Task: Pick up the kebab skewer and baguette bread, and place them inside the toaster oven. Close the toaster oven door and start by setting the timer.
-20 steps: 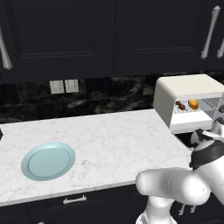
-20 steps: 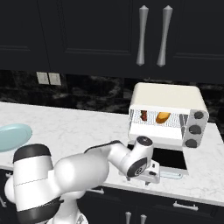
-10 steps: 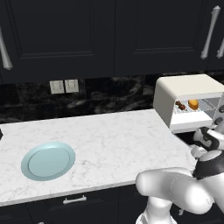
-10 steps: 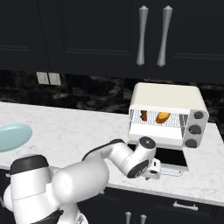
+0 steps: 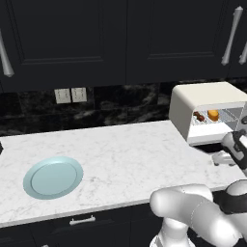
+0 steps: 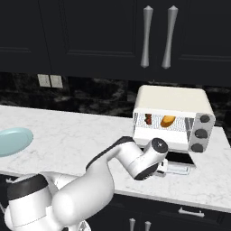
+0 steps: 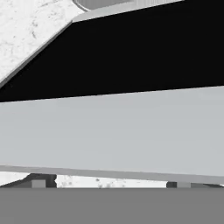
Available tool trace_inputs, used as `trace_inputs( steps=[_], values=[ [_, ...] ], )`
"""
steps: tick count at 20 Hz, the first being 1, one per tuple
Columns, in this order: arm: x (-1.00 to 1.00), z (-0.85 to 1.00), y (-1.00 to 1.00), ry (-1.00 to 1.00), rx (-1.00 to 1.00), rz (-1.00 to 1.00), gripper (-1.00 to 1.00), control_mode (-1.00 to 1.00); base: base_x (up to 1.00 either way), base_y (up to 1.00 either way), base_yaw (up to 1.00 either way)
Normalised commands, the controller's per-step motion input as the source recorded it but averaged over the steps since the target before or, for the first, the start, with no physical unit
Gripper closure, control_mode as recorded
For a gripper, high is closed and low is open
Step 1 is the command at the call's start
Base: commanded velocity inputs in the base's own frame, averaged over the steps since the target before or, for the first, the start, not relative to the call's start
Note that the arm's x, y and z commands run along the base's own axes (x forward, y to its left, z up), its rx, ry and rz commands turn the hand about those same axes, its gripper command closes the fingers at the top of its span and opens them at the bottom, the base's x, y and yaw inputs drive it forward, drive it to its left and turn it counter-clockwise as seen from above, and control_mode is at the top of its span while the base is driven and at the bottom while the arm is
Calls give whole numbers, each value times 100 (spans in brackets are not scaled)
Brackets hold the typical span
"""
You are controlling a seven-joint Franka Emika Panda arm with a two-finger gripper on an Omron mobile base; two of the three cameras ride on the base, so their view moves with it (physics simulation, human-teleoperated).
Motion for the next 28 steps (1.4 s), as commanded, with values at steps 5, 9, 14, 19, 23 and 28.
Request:
trace_inputs(
  steps=[5, 9, 14, 19, 23, 28],
  values=[
    [98, 38, 50, -26, -4, 0, -100, -100, 0, 0, 0],
    [100, 39, 52, -27, -4, -1, -100, -100, 0, 0, 0],
    [100, 32, 49, -27, -6, -1, -100, -100, 0, 0, 0],
    [100, 16, 41, -19, -8, -1, -100, -100, 0, 0, 0],
    [100, 15, 16, -9, -9, 0, -100, -100, 0, 0, 0],
    [94, 10, 3, 0, -9, 0, -100, -100, 0, 0, 0]
  ],
)
